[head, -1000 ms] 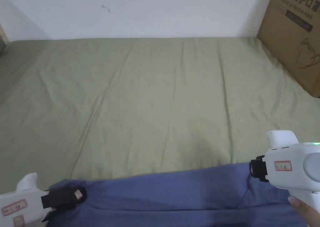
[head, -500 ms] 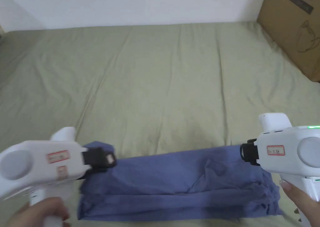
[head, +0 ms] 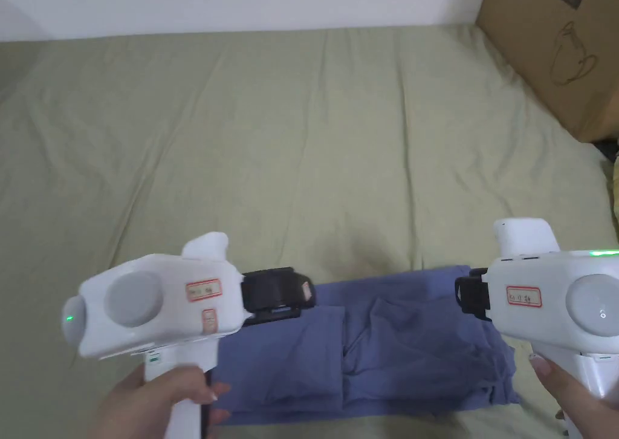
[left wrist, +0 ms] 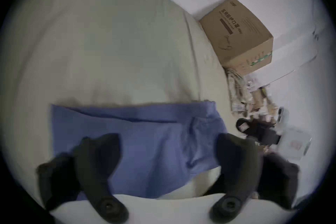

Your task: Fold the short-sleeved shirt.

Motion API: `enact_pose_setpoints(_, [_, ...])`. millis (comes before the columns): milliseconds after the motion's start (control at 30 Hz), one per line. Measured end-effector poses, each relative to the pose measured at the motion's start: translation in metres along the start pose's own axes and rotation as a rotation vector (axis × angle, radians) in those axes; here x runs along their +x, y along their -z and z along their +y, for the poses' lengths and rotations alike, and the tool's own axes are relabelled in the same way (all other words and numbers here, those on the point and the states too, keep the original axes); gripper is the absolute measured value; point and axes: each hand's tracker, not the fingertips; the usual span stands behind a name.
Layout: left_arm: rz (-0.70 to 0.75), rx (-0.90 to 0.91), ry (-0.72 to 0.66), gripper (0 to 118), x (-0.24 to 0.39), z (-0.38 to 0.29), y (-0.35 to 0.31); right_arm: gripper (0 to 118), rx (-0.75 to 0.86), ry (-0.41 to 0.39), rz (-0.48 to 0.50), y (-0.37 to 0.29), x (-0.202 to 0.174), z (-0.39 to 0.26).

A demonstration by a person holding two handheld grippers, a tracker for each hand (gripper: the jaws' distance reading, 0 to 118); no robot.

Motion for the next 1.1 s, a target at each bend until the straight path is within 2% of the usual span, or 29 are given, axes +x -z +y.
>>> enact_pose_setpoints(33, [0.029,0.021,0.010,73,-0.004,-0.003,-0.004,0,0.004,0.001,0.002,0.000,0.000,0.001])
enact_pose_setpoints(100, [0.047,-0.001,-0.025,0,-0.009,-0.007,-0.003,0,0.013,0.001,0.008,0.000,-0.001,0.001])
enact_pose_setpoints(200, [-0.131,-0.105,-0.119,0,-0.015,-0.016,0.021,0,0.016,0.010,0.016,0.002,0.000,0.002])
enact_pose_setpoints(267, [-0.195,-0.171,-0.095,0,-0.006,-0.023,0.045,0,0.009,0.022,0.025,0.003,0.002,0.002])
enact_pose_setpoints(400, [-0.139,-0.309,-0.070,0,0.003,-0.048,0.107,0,0.007,0.015,0.011,-0.001,0.004,-0.001])
enact_pose_setpoints(467, [-0.266,-0.257,-0.217,0,-0.005,-0.048,0.108,0,0.001,0.009,0.004,-0.002,0.006,-0.003])
enact_pose_setpoints(500, [-0.285,-0.247,-0.281,0,-0.010,-0.047,0.104,0,-0.001,0.010,0.001,-0.003,0.007,-0.003])
enact_pose_setpoints(600, [-0.374,-0.170,-0.290,0,-0.024,-0.046,0.071,0,-0.003,0.024,0.000,-0.003,0.012,-0.004])
enact_pose_setpoints(667, [-0.372,-0.110,-0.250,1,-0.043,-0.040,0.035,0,-0.004,0.032,0.002,-0.001,0.014,-0.003])
enact_pose_setpoints(700, [-0.332,-0.060,-0.218,1,-0.058,-0.036,0.015,0,-0.003,0.036,0.004,-0.001,0.014,-0.002])
enact_pose_setpoints(733, [-0.304,-0.027,-0.206,12,-0.072,-0.033,-0.002,0,0.000,0.038,0.004,-0.001,0.014,-0.002])
enact_pose_setpoints(767, [-0.271,0.005,-0.207,32,-0.085,-0.032,-0.022,0,0.012,0.046,0.007,-0.001,0.014,-0.002])
enact_pose_setpoints(800, [-0.255,0.035,-0.216,32,-0.105,-0.030,-0.039,0,0.026,0.058,0.016,-0.001,0.013,-0.002])
enact_pose_setpoints(833, [-0.238,0.044,-0.239,41,-0.122,-0.031,-0.049,0,0.032,0.066,0.026,0.000,0.011,-0.002])
enact_pose_setpoints(867, [-0.223,0.033,-0.280,60,-0.140,-0.031,-0.059,0,0.032,0.070,0.036,0.000,0.010,-0.002])
enact_pose_setpoints(933, [-0.269,-0.009,-0.340,115,-0.168,-0.033,-0.067,0,0.022,0.069,0.048,0.003,0.004,-0.001])
enact_pose_setpoints(1033, [-0.369,-0.053,-0.410,118,-0.191,-0.039,-0.052,0,0.020,0.072,0.069,0.006,-0.003,-0.004])
enact_pose_setpoints(1100, [-0.508,-0.057,-0.460,118,-0.190,-0.040,-0.027,0,0.023,0.093,0.101,0.008,-0.007,-0.004])
